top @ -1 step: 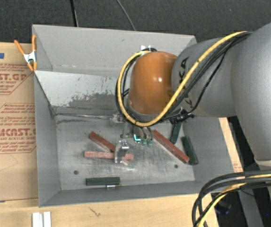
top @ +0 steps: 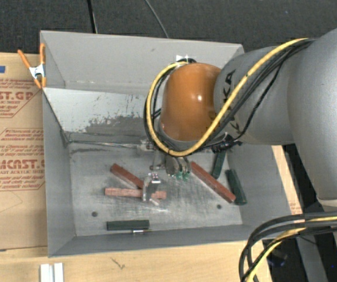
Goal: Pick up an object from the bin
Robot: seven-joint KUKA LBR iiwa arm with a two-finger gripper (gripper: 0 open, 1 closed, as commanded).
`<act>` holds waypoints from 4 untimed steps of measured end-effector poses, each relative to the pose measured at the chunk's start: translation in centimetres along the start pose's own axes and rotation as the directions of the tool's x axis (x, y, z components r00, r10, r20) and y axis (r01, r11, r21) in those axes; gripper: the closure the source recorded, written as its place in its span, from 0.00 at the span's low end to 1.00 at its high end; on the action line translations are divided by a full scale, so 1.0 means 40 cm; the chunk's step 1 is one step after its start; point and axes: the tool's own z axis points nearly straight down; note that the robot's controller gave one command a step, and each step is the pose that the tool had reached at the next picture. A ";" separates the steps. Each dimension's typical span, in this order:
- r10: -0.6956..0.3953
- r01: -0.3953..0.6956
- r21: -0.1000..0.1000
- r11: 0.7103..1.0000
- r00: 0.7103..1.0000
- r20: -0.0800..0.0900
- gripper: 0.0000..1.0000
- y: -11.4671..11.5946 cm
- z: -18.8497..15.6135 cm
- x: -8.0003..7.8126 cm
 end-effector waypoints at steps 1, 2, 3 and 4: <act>0.044 -0.044 -0.001 0.999 0.999 -0.002 0.00 -0.058 0.206 0.032; 0.059 -0.059 0.000 0.998 0.998 0.002 0.00 0.034 0.195 0.013; 0.046 -0.046 -0.005 0.999 0.999 0.007 0.00 -0.053 0.198 0.026; 0.058 -0.058 0.000 0.998 0.998 0.003 0.00 0.037 0.192 0.010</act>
Offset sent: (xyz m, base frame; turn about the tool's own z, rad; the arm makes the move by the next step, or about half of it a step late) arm -0.0063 0.0116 -0.0797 0.0622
